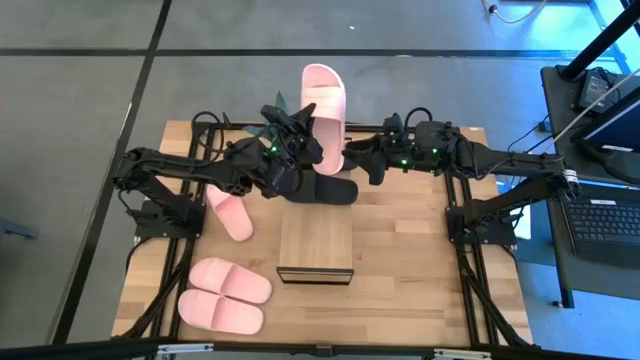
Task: Pick and place slides into the shelf
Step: Put the pink slide under the shelf
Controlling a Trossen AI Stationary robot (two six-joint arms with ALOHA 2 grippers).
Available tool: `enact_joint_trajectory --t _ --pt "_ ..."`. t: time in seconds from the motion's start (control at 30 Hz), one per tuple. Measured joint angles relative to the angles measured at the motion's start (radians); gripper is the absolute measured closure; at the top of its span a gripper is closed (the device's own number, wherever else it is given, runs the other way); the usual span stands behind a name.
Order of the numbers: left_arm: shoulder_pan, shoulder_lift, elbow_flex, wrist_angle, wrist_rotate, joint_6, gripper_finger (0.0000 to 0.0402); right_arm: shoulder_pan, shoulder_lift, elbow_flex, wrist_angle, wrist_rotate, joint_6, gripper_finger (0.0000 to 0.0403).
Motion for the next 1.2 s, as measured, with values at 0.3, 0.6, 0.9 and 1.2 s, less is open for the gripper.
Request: enact_joint_trajectory --t 0.3,0.6,0.9,1.2 --pt "0.001 0.000 0.000 0.021 -0.002 0.000 0.0400 0.002 0.018 0.000 0.006 0.000 0.000 0.0198" --pt "0.006 0.000 -0.001 0.052 0.017 0.000 0.0400 0.002 0.051 0.000 0.045 -0.010 -0.035 0.0198" --pt "0.017 0.000 -0.001 0.092 0.017 0.034 0.0400 0.002 0.084 0.000 0.073 -0.026 -0.043 0.0219" --pt "0.014 -0.002 -0.001 0.099 0.051 0.053 0.0369 0.002 0.094 -0.002 0.086 -0.016 -0.123 0.0326"
